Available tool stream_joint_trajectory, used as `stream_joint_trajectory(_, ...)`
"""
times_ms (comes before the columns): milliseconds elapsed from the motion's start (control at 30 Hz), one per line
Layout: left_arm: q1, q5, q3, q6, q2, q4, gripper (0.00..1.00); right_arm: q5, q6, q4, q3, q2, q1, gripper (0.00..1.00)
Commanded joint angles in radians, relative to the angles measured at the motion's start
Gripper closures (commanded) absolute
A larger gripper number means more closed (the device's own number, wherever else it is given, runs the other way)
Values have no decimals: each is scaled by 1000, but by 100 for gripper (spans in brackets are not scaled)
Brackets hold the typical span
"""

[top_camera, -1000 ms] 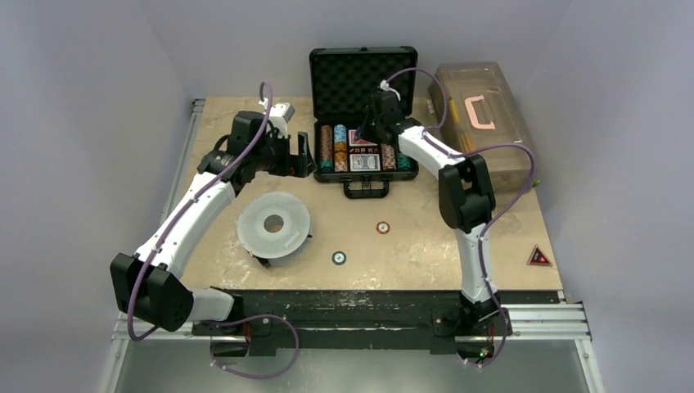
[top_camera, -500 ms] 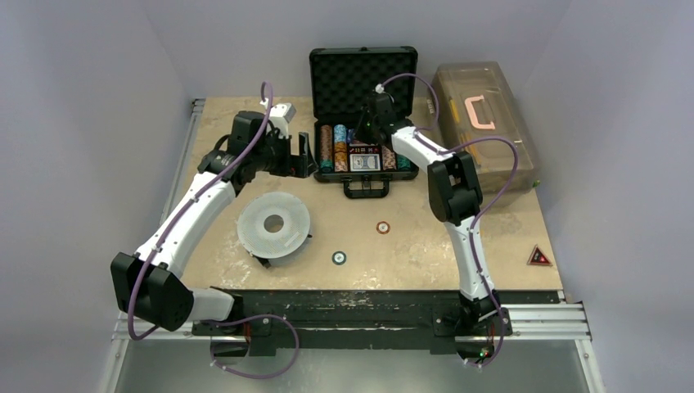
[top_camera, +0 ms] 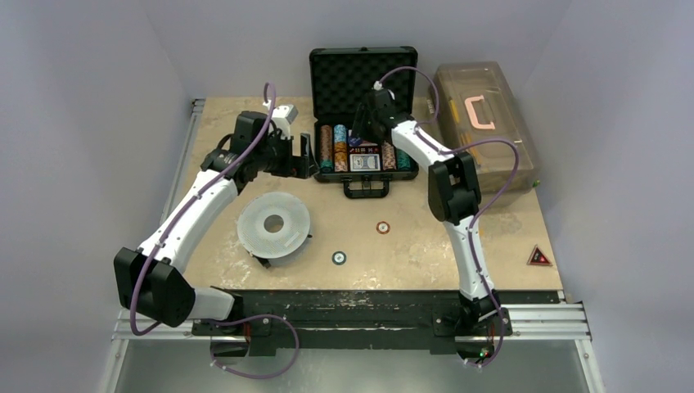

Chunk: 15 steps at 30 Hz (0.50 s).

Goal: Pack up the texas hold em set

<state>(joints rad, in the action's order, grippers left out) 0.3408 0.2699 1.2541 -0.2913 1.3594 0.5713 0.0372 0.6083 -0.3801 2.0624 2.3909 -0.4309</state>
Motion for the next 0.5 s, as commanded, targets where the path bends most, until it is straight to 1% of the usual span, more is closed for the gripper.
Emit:
stream_joint_trajectory(0,-1,-26,11,20,-23,-20,10,130,-141,-158,35,-142,-5,39)
stream_joint_trajectory(67,-9,-49,2,15,-36,-33,9,146,-178,-144,-59,-235,-11,34)
stream_joint_trajectory(133,-20,-68,-7,4,-48,-40,9,160,-210,-107,-186,-350,-22,31)
stream_joint_trajectory(267,-24,-173,-30,0,-57,-54,9,171,-250,-45,-454,-597,-74,27)
stream_joint_trajectory(300,-26,-193,-30,-1,-54,-55,10,171,-254,-23,-547,-647,-88,26)
stream_joint_trajectory(367,-32,-220,-29,4,-42,-52,10,144,-261,1,-670,-739,-115,26)
stream_joint_trajectory(467,-36,-265,-27,14,-19,-44,10,111,-256,-2,-815,-839,-207,23)
